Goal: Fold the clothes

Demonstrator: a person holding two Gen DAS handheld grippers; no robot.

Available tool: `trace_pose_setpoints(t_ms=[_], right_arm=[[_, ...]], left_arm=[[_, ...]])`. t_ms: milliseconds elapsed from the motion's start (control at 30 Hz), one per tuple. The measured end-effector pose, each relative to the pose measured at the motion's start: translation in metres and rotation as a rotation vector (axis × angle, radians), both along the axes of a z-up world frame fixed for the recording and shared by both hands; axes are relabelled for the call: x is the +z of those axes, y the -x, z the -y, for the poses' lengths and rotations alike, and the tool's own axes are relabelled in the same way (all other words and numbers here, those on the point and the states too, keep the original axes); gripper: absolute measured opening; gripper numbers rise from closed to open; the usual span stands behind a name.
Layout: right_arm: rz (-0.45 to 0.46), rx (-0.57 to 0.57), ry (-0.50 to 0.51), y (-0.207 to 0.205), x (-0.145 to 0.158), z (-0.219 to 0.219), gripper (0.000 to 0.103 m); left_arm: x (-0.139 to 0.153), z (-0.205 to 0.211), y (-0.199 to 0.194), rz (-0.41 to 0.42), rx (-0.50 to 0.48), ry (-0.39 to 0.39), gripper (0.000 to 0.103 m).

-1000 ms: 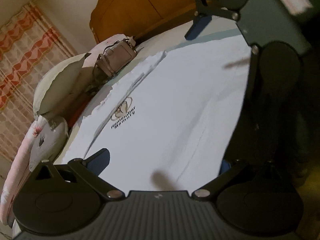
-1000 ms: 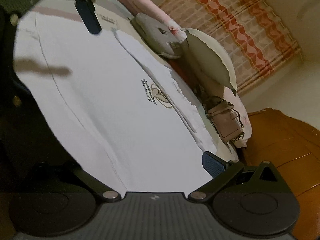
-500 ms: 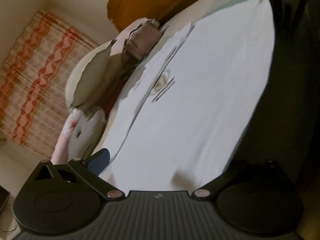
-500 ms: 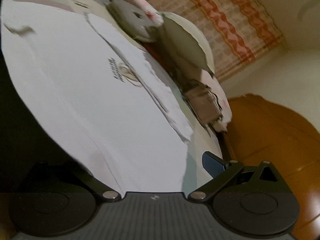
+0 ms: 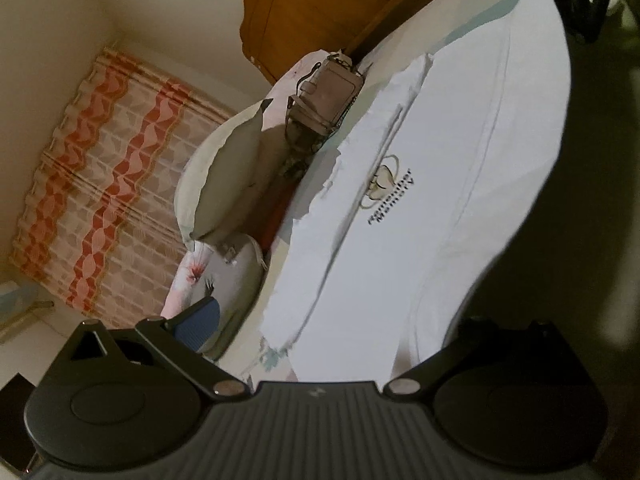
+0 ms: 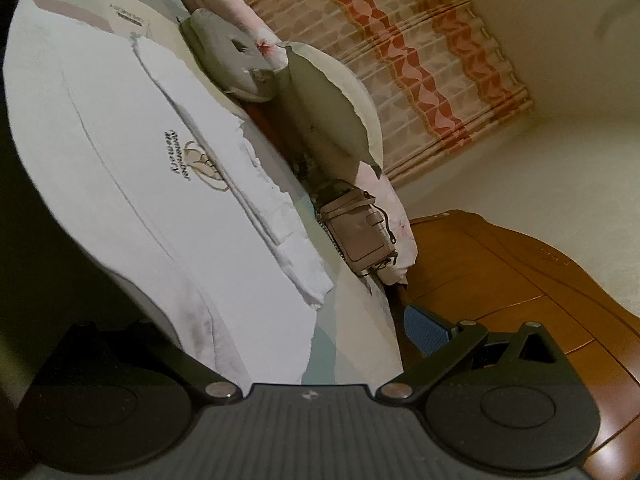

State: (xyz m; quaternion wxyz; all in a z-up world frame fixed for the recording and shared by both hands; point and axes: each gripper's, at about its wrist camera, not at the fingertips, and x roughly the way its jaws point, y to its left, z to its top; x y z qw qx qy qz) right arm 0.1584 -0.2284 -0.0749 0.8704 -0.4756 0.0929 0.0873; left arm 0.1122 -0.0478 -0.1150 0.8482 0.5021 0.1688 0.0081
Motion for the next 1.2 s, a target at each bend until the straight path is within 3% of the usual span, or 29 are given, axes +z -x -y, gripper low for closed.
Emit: trace_pose_setpoints(t_ms=[433,1200], right_arm=[[0.049,-0.015,-0.016,-0.054,0.02,-0.013,0.103],[0.091,-0.019,-0.03,-0.205,0.025,-0.042,0.103]], left_arm=[[0.025,-0.013,-0.06,0.021,0.006,0.014,0.103],[0.035,-0.046,-0.204,0.029,0.021,0.043,0.103]])
